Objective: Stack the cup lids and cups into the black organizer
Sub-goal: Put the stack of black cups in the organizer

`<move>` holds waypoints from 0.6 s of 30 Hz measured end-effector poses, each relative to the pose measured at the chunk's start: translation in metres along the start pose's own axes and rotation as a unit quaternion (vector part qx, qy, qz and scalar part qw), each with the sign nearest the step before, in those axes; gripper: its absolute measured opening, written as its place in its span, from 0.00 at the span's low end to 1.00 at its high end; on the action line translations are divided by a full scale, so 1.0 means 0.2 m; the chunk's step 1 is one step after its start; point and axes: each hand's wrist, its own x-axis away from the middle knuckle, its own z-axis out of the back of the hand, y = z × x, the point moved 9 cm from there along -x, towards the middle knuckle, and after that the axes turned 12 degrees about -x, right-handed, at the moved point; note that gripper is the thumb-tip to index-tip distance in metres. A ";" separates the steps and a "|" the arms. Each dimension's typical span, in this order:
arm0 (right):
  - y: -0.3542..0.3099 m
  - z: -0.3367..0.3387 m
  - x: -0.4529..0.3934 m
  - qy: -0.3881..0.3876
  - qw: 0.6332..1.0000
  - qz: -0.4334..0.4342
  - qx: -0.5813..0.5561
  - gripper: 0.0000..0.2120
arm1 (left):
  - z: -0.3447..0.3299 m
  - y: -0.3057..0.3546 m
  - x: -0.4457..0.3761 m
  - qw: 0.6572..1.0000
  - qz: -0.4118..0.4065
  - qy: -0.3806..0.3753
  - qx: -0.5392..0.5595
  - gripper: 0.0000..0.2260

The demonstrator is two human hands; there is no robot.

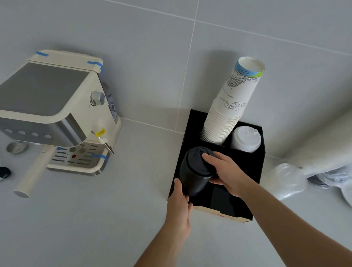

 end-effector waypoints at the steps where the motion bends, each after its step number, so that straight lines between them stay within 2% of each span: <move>1: 0.01 0.00 -0.01 0.000 1.000 0.005 0.004 0.12 | 0.00 0.00 -0.01 1.000 0.000 0.000 -0.010 0.28; 4: 0.01 -0.01 -0.01 -0.003 0.999 0.035 0.029 0.13 | -0.01 0.04 0.00 0.999 -0.010 -0.013 -0.048 0.26; 6: 0.00 -0.02 -0.01 -0.003 0.996 0.070 0.051 0.18 | -0.02 0.08 -0.01 0.995 -0.036 -0.016 -0.087 0.26; 8: 0.00 -0.01 0.00 -0.004 0.994 0.097 0.058 0.21 | -0.02 0.14 -0.01 0.987 -0.069 -0.006 -0.144 0.34; 10: 0.01 -0.01 0.02 -0.010 0.992 0.112 0.055 0.16 | -0.02 0.17 -0.01 0.979 -0.092 0.007 -0.184 0.46; 11: 0.02 -0.01 0.02 -0.012 0.992 0.115 0.054 0.15 | -0.02 0.18 -0.01 0.976 -0.100 0.008 -0.195 0.47; 18: 0.00 -0.01 0.02 -0.001 0.987 0.133 0.094 0.16 | -0.03 0.23 0.00 0.963 -0.111 0.011 -0.247 0.43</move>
